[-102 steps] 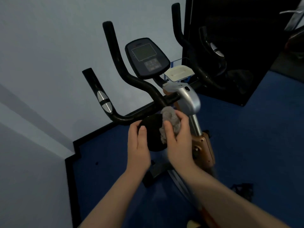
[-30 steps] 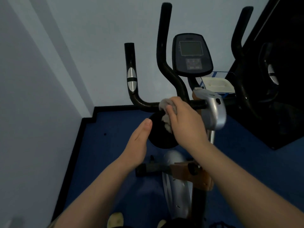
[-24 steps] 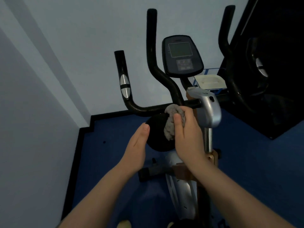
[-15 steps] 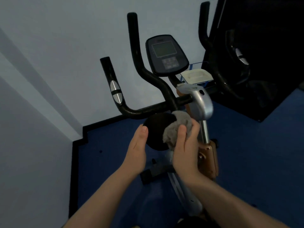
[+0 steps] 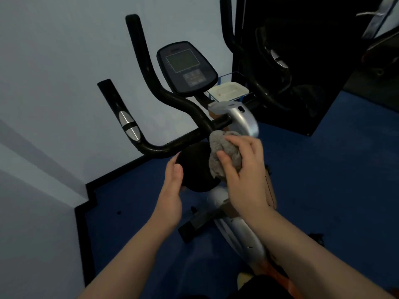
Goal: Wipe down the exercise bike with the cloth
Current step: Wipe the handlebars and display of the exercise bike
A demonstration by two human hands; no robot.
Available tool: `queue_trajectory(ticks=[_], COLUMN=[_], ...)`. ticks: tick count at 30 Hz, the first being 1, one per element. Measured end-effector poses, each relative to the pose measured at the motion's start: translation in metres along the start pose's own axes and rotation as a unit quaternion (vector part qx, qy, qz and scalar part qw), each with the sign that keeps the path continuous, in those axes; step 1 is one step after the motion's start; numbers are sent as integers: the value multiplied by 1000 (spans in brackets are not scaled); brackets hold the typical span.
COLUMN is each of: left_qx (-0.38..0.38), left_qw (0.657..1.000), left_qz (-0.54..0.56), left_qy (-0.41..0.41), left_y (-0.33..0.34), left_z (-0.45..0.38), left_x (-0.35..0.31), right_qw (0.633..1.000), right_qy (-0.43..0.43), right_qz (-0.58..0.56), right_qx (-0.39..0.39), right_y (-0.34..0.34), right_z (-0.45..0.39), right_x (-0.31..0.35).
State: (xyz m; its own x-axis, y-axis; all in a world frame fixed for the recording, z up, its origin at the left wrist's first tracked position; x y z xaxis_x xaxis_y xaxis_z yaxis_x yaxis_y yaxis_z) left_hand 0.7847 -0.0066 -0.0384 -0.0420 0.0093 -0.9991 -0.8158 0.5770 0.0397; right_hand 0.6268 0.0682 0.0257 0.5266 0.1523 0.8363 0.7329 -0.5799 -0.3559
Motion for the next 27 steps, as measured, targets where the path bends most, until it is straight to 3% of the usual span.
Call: queue_trajectory(ticks=[4,6,9,14,17,23,27], left_qx=[10,8,-2,-21,-59,-52,-110], left_qw=[1000,999,998,999,996,998,992], left_qz=[21,30,68,41,60,24,62], left_qy=[7,11,-10,9,26,26,18], left_y=[5,5,0,3,5,4,0], left_z=[-1,0,3,8,9,10,13], left_x=[-7,-10,-2,-10,-10,-15,-8], right_qw=[993,990,989,977,979,971,974], right_qy=[-70,-39,15,43,46,30,19], right_qz=[58,37,-7,-42,-55,-104,-92], right_qx=[73,132,146,204,193,213,206], right_y=[25,49,62,63,72,62,74], right_z=[-11,-9,9,6,-3,24,1], right_x=[33,35,25,16,22,12,24])
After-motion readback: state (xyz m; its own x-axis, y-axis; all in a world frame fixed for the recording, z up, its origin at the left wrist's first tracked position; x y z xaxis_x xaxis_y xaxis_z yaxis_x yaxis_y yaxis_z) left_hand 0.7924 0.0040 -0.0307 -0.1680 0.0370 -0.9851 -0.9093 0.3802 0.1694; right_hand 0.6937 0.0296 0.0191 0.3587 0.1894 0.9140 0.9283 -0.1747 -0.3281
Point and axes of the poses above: each hand's wrist, its own z-axis away from the middle knuckle, its own y-axis out of the palm, x = y × z, the point moved 10 cm from there along -z, towards the middle knuckle, and after that the axes turned 9 degrees about x, right-handed, at the moved point
